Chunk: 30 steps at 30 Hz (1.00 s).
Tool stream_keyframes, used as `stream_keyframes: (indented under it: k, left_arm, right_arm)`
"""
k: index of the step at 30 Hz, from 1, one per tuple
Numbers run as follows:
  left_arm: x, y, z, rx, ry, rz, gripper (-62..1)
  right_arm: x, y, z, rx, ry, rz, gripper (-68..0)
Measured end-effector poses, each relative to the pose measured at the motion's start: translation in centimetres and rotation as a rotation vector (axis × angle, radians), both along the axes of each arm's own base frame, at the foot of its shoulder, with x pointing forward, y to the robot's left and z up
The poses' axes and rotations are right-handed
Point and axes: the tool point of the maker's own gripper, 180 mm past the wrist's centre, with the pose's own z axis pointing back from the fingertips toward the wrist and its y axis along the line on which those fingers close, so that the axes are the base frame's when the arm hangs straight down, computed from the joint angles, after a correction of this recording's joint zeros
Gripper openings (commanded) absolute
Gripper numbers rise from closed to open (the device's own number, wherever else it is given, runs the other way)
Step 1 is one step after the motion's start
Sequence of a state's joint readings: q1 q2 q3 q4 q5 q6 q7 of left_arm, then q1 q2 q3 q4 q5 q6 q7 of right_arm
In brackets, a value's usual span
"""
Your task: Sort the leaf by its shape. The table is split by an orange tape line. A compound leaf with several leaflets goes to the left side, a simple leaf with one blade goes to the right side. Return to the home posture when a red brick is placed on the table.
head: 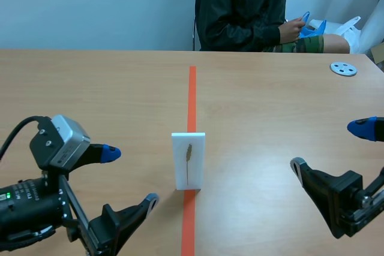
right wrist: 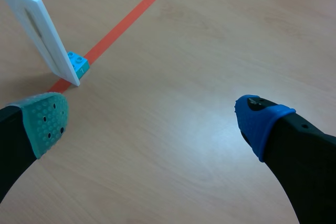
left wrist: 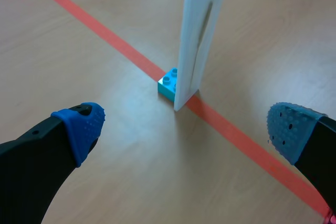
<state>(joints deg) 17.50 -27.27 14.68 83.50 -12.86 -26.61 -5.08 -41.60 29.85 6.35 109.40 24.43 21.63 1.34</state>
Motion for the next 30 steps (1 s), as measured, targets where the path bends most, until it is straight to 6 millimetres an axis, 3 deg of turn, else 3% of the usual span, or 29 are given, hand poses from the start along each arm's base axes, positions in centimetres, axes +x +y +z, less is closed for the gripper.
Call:
stream_keyframes:
  k: [13, 23, 30]
  left_arm:
    - [2.1, -2.5, -3.8, 0.010, -0.031, -0.076, 1.4]
    - [2.7, -6.0, -4.5, -0.015, -0.053, -0.153, 1.4]
    - [5.1, -7.6, -4.1, -0.014, -0.097, -0.134, 1.4]
  right_arm:
    - [0.0, 0.0, -0.1, -0.003, 0.005, -0.001, 0.4]
    - [0.0, 0.0, -0.1, -0.003, 0.005, -0.001, 0.4]
    - [0.0, 0.0, -0.1, -0.003, 0.005, -0.001, 0.4]
